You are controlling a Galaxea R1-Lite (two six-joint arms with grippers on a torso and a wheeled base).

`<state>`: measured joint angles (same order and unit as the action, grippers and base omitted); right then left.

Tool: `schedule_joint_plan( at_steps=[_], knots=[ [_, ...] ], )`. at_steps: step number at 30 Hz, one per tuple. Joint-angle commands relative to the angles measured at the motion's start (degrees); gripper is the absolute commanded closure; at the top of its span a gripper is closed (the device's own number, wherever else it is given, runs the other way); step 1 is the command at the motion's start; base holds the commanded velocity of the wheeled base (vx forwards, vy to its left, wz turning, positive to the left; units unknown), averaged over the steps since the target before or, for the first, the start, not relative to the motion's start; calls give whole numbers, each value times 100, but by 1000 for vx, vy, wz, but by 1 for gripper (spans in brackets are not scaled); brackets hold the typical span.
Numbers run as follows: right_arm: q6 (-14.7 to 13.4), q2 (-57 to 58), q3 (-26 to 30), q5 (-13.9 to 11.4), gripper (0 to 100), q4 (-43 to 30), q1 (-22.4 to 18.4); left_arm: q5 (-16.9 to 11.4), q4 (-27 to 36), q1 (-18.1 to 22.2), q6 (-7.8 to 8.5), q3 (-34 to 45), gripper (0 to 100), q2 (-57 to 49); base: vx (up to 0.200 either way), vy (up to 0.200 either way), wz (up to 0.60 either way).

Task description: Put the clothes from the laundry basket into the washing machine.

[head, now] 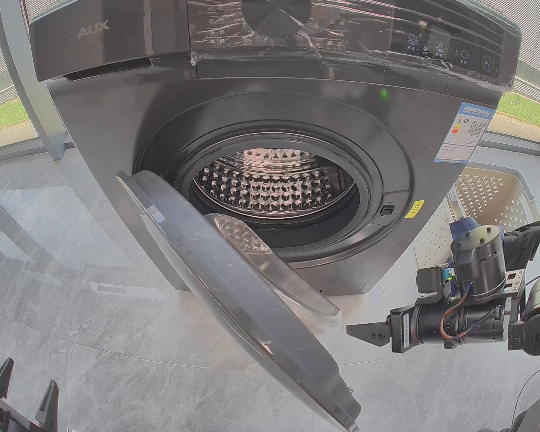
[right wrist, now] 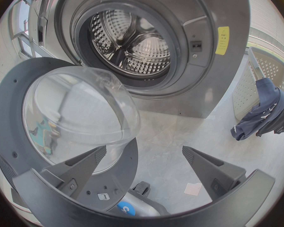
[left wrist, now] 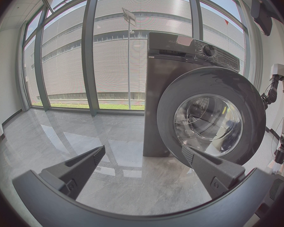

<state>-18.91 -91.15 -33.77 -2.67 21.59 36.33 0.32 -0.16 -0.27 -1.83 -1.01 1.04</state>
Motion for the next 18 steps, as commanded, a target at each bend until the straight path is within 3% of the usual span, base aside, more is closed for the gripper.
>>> schedule_joint_plan(
  at_steps=[1,8,18],
  knots=[
    [-16,-131,28,3,0,-6,305,3,-2,0,-2,101,0,-95,0,0,0],
    [-254,115,81,3,0,3,990,3,-2,0,-2,101,0,-95,0,0,0],
    [-298,440,204,-67,0,3,1034,3,-2,0,-2,101,0,-95,0,0,0]
  ],
)
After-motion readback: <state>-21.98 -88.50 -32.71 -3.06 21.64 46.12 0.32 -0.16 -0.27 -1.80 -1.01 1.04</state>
